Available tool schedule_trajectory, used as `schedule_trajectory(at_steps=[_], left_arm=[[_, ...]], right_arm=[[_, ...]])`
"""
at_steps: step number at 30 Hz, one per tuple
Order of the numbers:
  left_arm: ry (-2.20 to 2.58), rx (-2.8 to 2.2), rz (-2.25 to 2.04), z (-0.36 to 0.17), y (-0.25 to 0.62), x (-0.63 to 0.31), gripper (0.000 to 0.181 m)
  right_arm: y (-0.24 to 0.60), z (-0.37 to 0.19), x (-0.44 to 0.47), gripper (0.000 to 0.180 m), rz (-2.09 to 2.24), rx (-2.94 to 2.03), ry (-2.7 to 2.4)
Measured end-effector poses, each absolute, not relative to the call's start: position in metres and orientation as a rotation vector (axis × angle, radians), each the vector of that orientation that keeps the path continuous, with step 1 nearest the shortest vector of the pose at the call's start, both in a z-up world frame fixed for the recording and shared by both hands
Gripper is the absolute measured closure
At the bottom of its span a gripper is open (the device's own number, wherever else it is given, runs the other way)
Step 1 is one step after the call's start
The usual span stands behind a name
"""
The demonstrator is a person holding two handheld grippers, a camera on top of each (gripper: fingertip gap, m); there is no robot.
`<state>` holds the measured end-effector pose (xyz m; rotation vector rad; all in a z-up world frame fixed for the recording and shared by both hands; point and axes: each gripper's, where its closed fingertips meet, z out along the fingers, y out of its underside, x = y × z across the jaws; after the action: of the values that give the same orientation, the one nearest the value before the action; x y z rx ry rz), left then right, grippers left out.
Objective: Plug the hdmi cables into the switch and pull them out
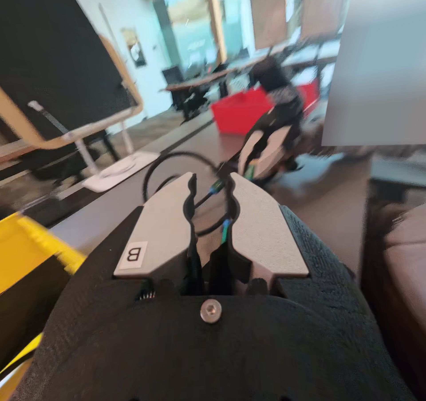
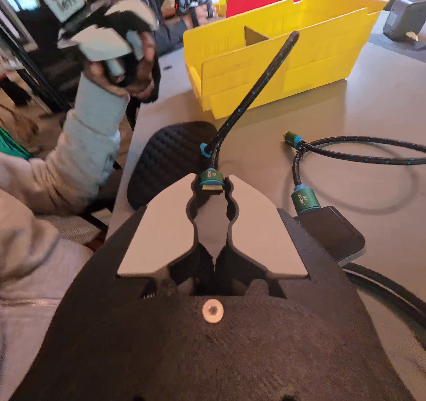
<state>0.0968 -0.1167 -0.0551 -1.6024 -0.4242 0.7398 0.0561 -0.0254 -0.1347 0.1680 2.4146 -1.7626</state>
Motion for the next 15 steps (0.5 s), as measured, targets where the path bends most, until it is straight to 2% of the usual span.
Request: schedule_trajectory(at_steps=[3,7,11,15], left_arm=[[-0.354,-1.548,0.459,-0.045,-0.078,0.118,0.159],[-0.392,-1.779,0.076,-0.101,-0.021,0.121,0.158],[-0.603,-1.792,-0.191,-0.139,0.013,0.100,0.156],[-0.702,-1.798,-0.225,-0.147,0.016,0.090,0.156]], right_arm=[[-0.029,-0.127,0.051,0.158,-1.789,0.337,2.253],[-0.030,-0.120,0.042,0.158,-1.829,0.499,2.054],[-0.027,-0.116,0.033,0.158,-1.878,0.590,1.978],[-0.021,-0.102,0.030,0.158,-1.983,0.607,1.931]])
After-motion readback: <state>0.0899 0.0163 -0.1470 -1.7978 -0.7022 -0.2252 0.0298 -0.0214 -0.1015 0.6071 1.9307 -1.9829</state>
